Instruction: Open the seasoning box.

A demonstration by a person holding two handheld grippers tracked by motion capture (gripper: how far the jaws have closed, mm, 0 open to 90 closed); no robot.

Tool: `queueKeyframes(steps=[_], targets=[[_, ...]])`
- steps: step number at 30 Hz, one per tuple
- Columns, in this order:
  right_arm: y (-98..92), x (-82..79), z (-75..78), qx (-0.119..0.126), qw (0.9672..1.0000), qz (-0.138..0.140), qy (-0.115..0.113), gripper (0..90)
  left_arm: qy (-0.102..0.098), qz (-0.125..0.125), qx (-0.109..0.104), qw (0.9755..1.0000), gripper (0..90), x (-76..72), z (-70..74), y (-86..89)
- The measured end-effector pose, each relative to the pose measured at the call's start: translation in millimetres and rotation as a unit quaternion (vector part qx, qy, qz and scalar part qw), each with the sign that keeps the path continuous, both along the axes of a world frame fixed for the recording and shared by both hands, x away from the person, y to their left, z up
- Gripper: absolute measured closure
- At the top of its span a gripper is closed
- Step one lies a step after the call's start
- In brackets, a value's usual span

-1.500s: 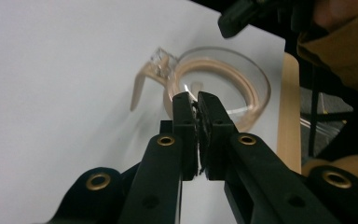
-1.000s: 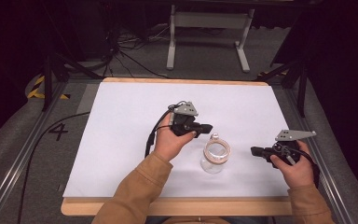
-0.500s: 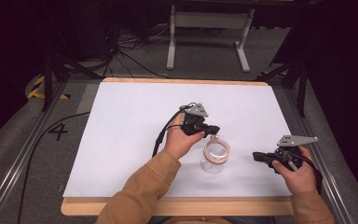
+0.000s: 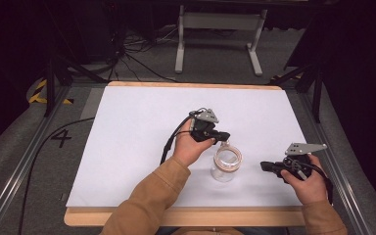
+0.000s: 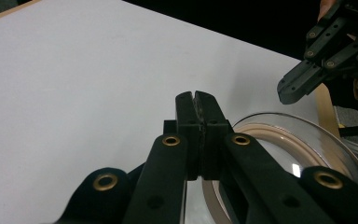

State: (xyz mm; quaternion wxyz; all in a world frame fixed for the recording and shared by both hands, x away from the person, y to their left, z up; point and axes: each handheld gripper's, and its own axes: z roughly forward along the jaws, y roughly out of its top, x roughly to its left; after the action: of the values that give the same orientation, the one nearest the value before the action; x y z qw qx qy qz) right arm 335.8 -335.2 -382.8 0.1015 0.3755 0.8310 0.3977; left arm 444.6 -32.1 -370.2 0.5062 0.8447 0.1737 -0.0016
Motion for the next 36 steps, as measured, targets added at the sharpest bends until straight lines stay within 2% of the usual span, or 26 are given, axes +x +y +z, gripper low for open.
queueKeyframes(steps=[16, 20, 25, 29, 30, 36], targets=[[27.4, -8.7, 8.8, 0.0, 0.9989, 0.046, -0.009, 90.0, 0.007, -0.004, -0.008, 0.9999, 89.8, 2.1, -2.0, 0.5], [32.9, -10.4, 10.3, -0.001, 0.9984, 0.055, -0.012, 90.0, 0.001, -0.006, -0.003, 1.0, 89.8, 3.1, -3.4, 0.1], [42.2, -12.4, 12.1, 0.009, 0.9974, 0.069, -0.019, 90.0, 0.0, -0.004, 0.001, 1.0, 89.8, 4.1, -4.6, -0.2], [53.4, -12.6, 16.0, 0.016, 0.996, 0.083, -0.031, 90.0, 0.005, -0.004, 0.002, 1.0, 89.8, 4.4, -4.6, 0.6], [57.2, -12.6, 17.5, 0.02, 0.9953, 0.086, -0.039, 90.0, 0.005, -0.003, 0.003, 1.0, 89.8, 4.5, -4.5, 0.9], [62.6, -11.7, 22.0, 0.044, 0.9936, 0.086, -0.058, 90.0, 0.006, 0.002, -0.001, 1.0, 89.7, 5.3, -4.5, 3.1]])
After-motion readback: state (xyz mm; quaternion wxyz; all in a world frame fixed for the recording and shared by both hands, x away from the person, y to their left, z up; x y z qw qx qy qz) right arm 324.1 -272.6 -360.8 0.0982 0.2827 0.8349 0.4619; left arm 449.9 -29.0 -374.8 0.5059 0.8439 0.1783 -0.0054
